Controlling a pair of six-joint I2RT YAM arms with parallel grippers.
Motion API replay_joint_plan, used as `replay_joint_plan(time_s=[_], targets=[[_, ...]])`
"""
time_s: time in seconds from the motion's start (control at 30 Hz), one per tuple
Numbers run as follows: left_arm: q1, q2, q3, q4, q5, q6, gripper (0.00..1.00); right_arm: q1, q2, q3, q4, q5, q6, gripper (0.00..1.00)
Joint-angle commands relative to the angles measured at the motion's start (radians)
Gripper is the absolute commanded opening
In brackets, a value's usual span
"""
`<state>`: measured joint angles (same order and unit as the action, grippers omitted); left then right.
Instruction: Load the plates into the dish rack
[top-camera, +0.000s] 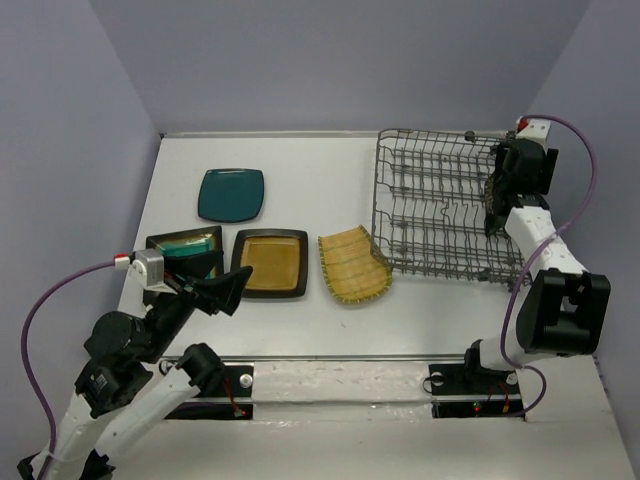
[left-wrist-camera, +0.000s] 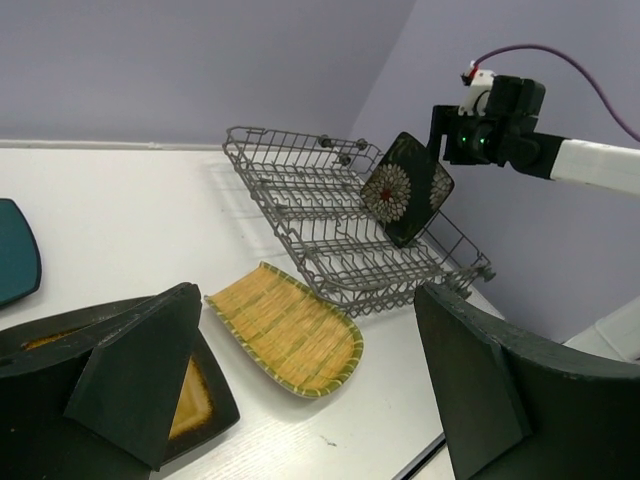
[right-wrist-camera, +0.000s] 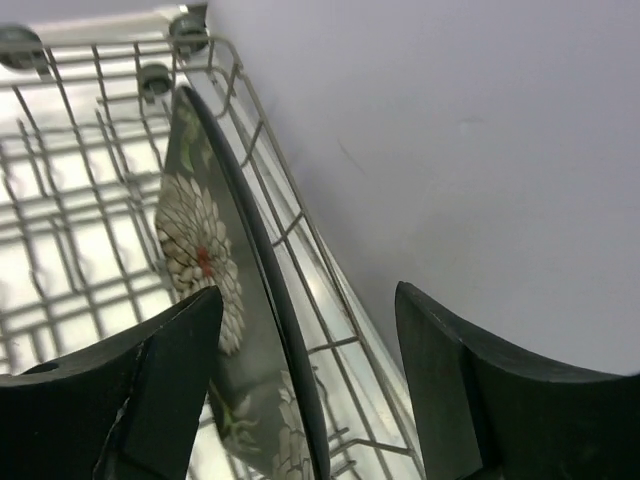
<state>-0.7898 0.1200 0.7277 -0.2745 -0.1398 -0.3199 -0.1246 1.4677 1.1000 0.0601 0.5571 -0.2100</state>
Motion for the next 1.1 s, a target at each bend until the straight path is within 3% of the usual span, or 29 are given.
replay_joint_plan(time_s=[0.0,0.23,0.5,0.73,0.77,0.97,1.07], targets=[[0.004,0.055,0.003,0.038,0.011,0.001,0.99,-0.001,-0.066,0.107,-0.09,0.021,0.209,0.83],[0.032,0.092,0.001,0.043,0.019,0.001,0.99,-0.001,-0.144,0.124,-0.166,-0.11,0.424,0.89],[0.124,0.181,-0.001,0.055,0.078,0.008,0.99,0.009,-0.253,0.081,-0.169,-0.283,0.552,0.89],[0.224,0.198,-0.004,0.075,0.094,0.012,0.99,0.235,-0.307,0.031,-0.103,-0.42,0.592,0.82],[0.237,0.205,-0.002,0.075,0.088,0.008,0.99,0.274,-0.297,0.029,-0.092,-0.436,0.622,0.8],[0.322,0.241,0.006,0.06,0.037,-0.007,0.99,0.566,-0.126,0.015,0.122,-0.5,0.788,0.34],[0.331,0.221,0.012,0.052,-0.058,-0.022,0.99,0.709,0.047,0.113,0.165,-0.479,0.807,0.27]])
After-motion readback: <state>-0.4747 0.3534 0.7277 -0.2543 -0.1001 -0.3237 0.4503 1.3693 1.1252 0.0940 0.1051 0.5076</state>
